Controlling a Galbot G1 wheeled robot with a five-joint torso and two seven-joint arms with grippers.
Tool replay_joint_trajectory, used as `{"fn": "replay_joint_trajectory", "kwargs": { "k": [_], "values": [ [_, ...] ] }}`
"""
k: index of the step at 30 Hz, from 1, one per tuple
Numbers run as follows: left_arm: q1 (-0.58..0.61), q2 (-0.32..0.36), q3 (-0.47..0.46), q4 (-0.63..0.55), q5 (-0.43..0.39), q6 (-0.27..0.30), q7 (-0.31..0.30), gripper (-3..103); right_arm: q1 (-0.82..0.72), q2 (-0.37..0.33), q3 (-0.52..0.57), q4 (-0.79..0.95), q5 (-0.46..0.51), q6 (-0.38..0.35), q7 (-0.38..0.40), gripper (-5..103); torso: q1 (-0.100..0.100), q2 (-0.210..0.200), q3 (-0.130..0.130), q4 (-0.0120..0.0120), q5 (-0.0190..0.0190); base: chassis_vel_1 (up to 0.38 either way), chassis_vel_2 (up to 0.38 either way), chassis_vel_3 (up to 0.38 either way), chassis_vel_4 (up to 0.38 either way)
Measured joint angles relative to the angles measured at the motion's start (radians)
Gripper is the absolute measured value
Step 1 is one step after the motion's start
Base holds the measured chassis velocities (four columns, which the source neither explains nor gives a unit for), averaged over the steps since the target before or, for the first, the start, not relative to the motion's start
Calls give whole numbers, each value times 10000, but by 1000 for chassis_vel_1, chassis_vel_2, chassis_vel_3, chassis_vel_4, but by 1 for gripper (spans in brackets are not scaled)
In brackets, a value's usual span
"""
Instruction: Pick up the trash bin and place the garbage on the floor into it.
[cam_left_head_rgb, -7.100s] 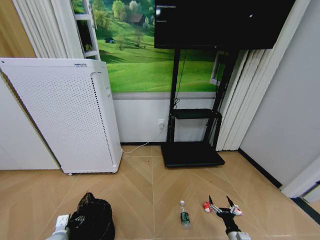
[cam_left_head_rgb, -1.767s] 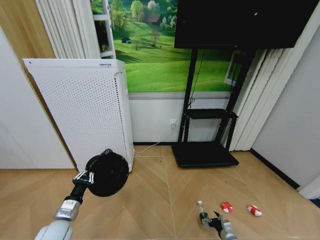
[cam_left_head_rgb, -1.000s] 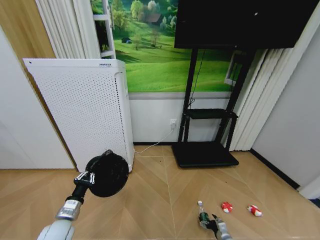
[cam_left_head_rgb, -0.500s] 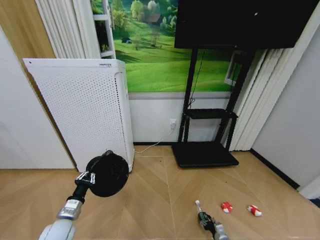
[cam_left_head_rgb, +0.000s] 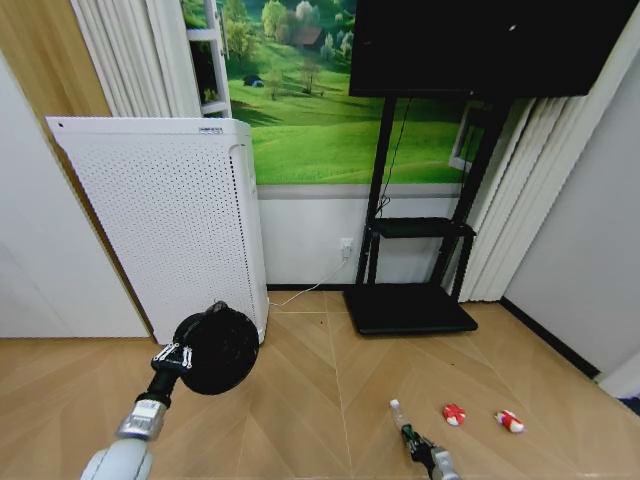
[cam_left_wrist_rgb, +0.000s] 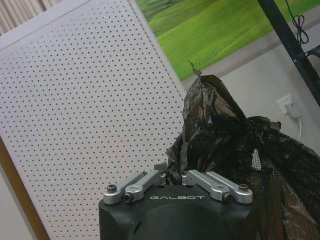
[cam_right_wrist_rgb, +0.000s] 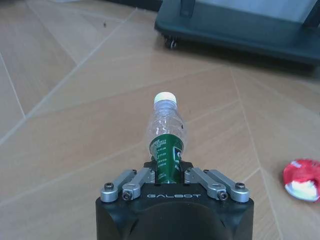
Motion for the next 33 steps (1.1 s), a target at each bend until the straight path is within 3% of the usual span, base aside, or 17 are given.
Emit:
{"fn": "replay_joint_trajectory", "kwargs": {
  "k": [11,17,22,25,33],
  "values": [
    [-514,-206,186,82,-95,-8,-9,7,-1985,-654,1791,3369,170,116,-171,20,0,0,0,-3,-1,0,0,0,0],
    [-1025,-162,686,240,-232,49,6,7,-3395,-476,2915,5353,-716,951,-936,20,0,1,0,-4,1,0,0,0,0],
    [-1195,-6,1040,291,-363,123,15,7,-3820,-324,3024,6020,-1264,1475,-1374,20,0,0,0,-4,1,0,0,0,0],
    [-1392,169,1510,360,-478,195,35,7,-3535,-226,2745,6221,-2233,2305,-1903,20,0,0,0,-2,2,0,0,0,0],
    [-1819,299,2211,600,-494,213,49,7,-2231,-324,1699,6080,-2278,2666,-2057,20,0,1,1,-2,1,0,0,0,0]
  ]
}}
